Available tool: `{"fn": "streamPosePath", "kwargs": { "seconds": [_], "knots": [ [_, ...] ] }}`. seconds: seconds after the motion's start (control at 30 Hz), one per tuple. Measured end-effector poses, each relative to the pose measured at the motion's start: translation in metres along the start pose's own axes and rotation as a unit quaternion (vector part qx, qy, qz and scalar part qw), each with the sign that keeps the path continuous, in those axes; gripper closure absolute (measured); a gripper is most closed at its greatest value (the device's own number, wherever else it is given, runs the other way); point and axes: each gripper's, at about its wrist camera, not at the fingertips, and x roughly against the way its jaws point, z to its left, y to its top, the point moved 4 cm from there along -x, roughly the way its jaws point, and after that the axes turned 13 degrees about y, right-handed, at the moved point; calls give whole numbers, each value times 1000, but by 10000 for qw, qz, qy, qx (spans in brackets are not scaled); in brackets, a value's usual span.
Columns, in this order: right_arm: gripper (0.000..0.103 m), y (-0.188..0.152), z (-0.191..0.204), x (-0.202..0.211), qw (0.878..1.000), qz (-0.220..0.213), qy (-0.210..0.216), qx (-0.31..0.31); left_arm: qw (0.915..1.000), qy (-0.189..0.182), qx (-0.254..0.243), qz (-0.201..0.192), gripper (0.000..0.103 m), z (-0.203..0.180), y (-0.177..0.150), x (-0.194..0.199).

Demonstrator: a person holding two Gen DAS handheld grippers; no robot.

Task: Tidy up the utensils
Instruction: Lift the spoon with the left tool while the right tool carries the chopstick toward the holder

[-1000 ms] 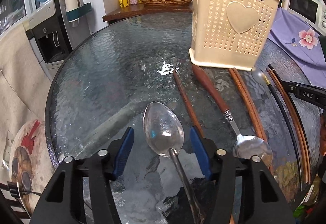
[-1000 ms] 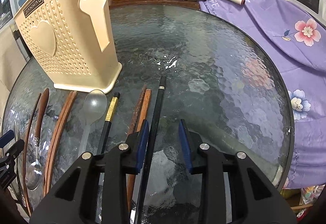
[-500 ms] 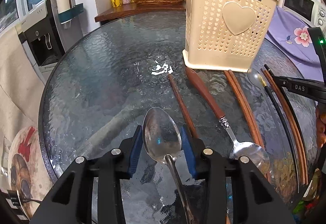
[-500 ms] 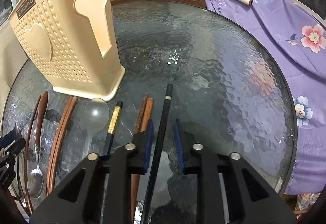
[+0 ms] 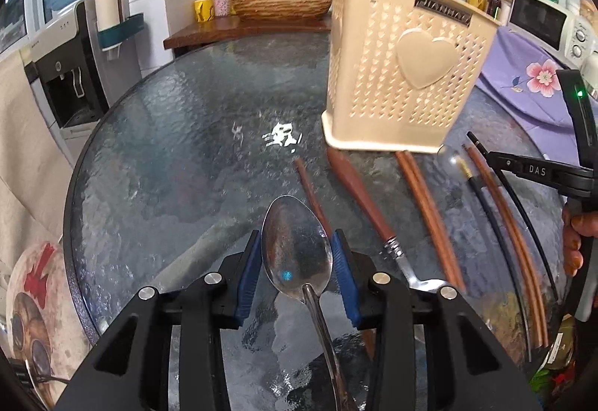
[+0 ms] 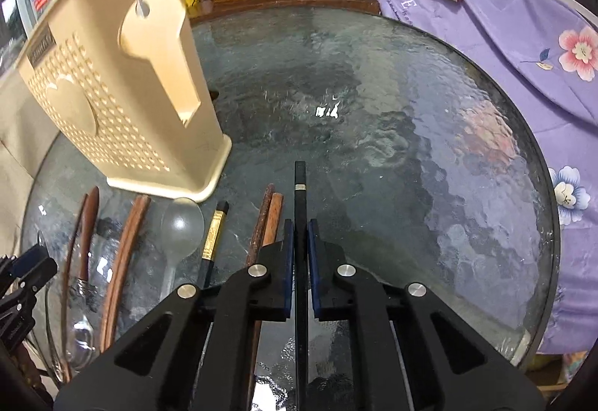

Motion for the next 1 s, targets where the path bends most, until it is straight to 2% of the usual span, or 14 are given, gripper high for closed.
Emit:
{"fn": "streamPosePath", "kwargs": {
  "seconds": [0.2, 0.4, 0.6, 1.0],
  "knots": [
    [95, 8, 2, 25, 9990, -429, 117, -33, 9995, -59, 26, -321, 66, 2, 14, 20],
    [95, 18, 5, 69, 9943, -1002, 353, -40, 9974, -110, 24, -717, 66, 3, 33, 44],
    [95, 23, 15, 110, 9892, -1390, 454, 134, 9950, -131, 42, -986, 66, 7, 46, 63],
    [95, 14, 24, 140, 9868, -1460, 592, 380, 9941, -298, 99, -1035, 66, 8, 48, 69]
  ]
}}
